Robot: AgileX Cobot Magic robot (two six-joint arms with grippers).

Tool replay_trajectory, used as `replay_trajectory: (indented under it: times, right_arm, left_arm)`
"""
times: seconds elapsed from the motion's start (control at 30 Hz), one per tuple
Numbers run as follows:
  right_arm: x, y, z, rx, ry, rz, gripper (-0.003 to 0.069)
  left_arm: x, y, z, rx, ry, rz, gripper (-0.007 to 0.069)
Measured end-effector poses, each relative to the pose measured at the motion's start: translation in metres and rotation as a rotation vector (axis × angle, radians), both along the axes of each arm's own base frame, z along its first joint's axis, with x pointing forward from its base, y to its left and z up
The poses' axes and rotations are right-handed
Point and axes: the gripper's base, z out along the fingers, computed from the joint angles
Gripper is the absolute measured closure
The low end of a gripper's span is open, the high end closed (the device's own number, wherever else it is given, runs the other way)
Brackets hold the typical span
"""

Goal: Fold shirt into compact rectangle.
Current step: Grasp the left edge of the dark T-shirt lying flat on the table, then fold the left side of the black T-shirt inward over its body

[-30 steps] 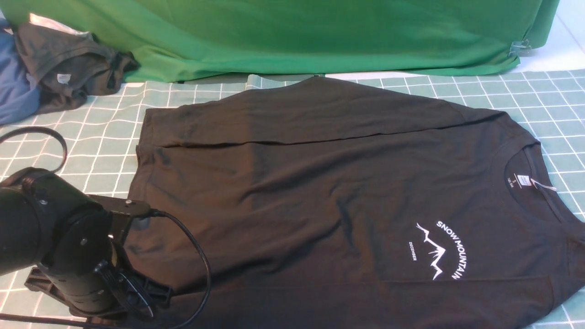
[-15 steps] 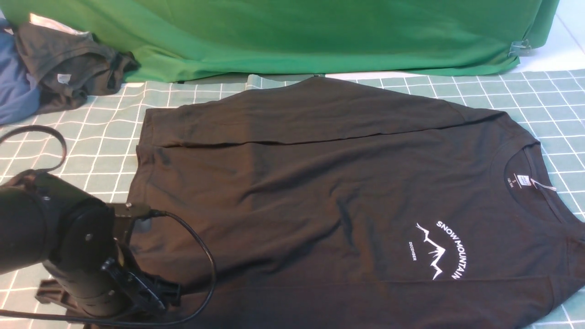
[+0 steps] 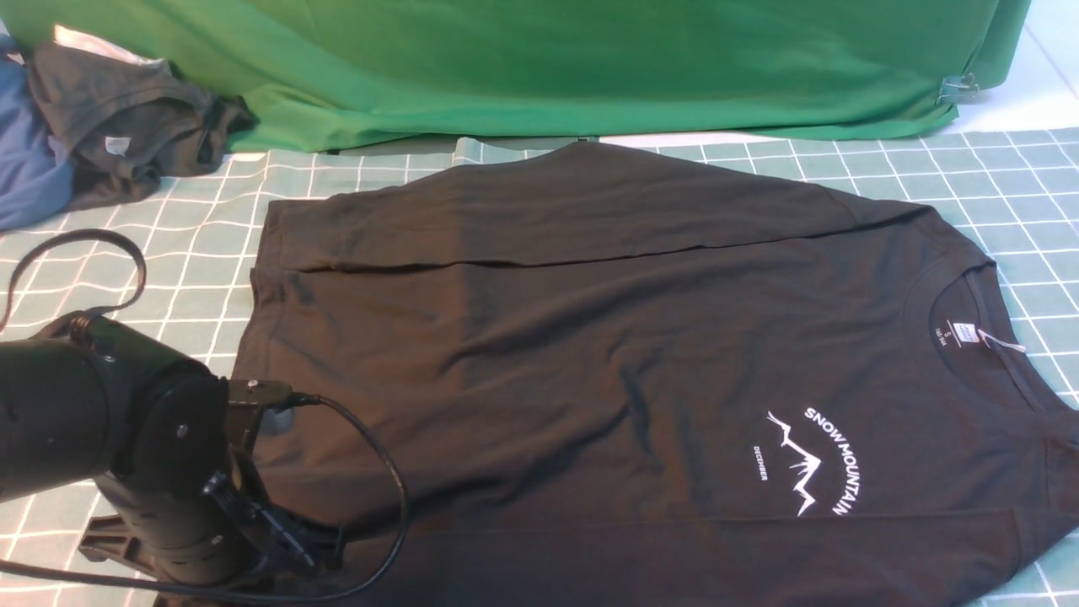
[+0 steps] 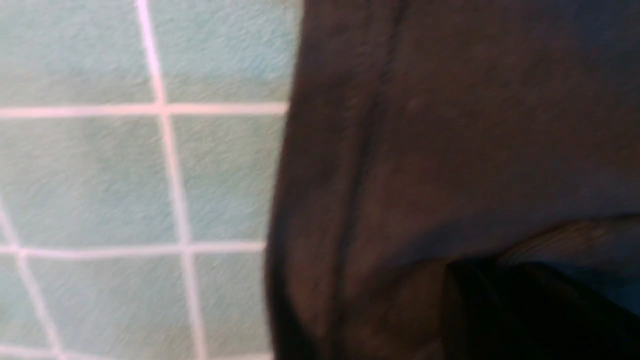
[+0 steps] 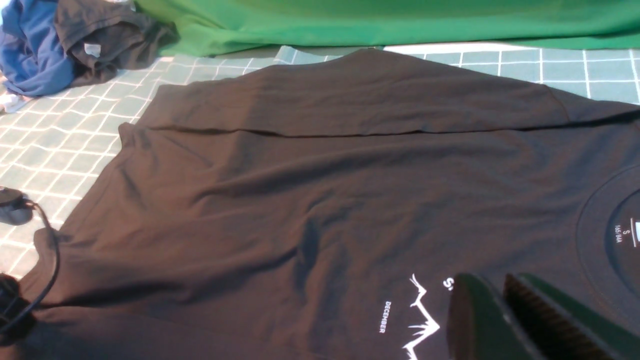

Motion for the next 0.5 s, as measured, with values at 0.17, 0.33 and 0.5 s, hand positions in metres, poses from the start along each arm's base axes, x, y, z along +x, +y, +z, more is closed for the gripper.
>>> replay_trajectory:
  times: [0.17, 0.33, 0.5]
  right_arm:
    - [0.0, 0.0, 0.0, -0.001, 0.002, 0.001, 0.0582]
    - [0.0, 0.0, 0.0, 0.0, 0.002, 0.001, 0.0579]
    - [0.0, 0.0, 0.0, -0.001, 0.002, 0.001, 0.0577]
  left_arm:
    - [-0.014, 0.002, 0.023, -0.041, -0.034, -0.008, 0.0615]
    - [-0.026, 0.003, 0.055, -0.102, -0.148, 0.004, 0.0619]
    - [-0.021, 0.002, 0.099, -0.142, -0.284, -0.001, 0.0619]
